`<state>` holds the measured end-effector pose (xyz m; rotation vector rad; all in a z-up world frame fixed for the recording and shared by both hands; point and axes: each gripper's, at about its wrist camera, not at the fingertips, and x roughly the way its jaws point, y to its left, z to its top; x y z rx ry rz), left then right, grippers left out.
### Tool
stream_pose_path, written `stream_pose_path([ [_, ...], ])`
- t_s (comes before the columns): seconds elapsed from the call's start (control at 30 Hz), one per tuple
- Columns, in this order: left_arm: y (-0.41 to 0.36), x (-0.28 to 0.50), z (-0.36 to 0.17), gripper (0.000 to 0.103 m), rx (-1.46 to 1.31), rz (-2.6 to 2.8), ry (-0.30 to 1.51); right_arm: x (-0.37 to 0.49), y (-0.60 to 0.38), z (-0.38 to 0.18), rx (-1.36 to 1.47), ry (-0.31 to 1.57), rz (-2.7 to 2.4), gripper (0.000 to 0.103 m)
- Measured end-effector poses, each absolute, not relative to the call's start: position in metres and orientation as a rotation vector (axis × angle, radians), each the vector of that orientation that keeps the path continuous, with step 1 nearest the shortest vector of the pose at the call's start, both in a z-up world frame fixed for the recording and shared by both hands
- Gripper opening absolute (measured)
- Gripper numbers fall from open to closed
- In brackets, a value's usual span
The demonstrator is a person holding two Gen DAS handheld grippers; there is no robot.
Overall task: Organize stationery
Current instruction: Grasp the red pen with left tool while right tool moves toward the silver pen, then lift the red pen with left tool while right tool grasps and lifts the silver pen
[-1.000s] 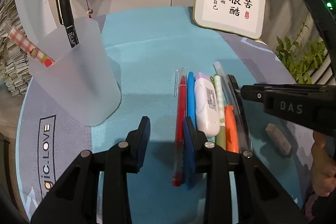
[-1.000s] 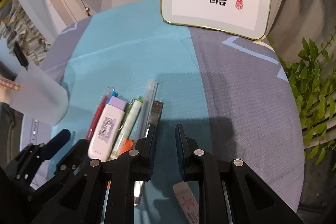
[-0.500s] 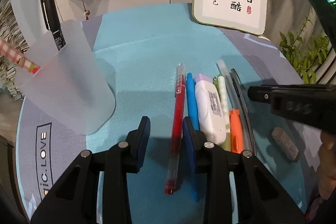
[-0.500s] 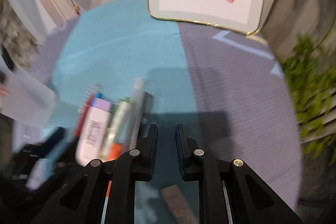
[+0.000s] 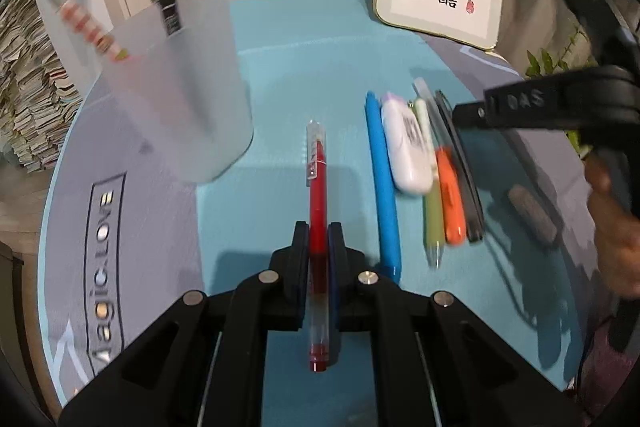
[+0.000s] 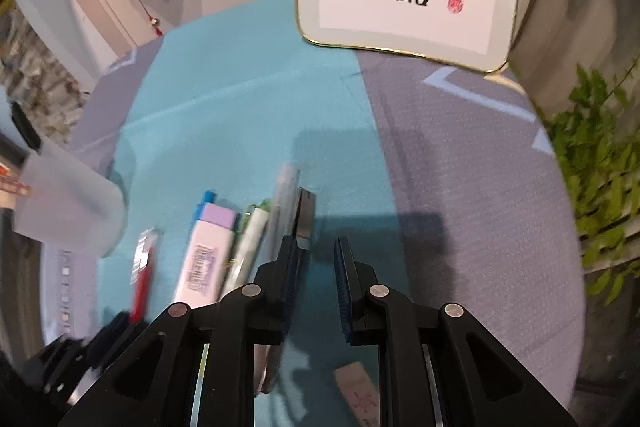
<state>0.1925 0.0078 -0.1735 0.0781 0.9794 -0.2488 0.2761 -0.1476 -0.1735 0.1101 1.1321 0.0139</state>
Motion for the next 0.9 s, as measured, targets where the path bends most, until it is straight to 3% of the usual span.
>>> stream_pose_path([
  [0.2, 0.013, 0.18, -0.174, 0.007, 0.075, -0.252, 0.98, 0.274, -0.162, -0.177, 0.114, 1.17, -0.013, 0.015],
  [0.3, 0.014, 0.176, -0.174, 0.007, 0.072, -0.257, 0.981, 0.268, -0.174, -0.177, 0.154, 1.19, 0.01, 0.004],
  [0.63, 0.017, 0.165, -0.174, 0.008, 0.07, -0.269, 0.978, 0.25, -0.195, -0.17, 0.203, 1.171, 0.017, 0.004],
  [0.7, 0.017, 0.167, -0.172, 0.008, 0.067, -0.267, 0.974, 0.251, -0.188, -0.165, 0.179, 1.152, 0.027, 0.008],
  [0.83, 0.015, 0.17, -0.167, 0.008, 0.075, -0.263, 0.952, 0.261, -0.165, -0.164, 0.141, 1.159, 0.079, 0.038],
  [0.9, 0.013, 0.174, -0.166, 0.009, 0.083, -0.263, 0.944, 0.265, -0.159, -0.165, 0.122, 1.152, 0.056, 0.038],
])
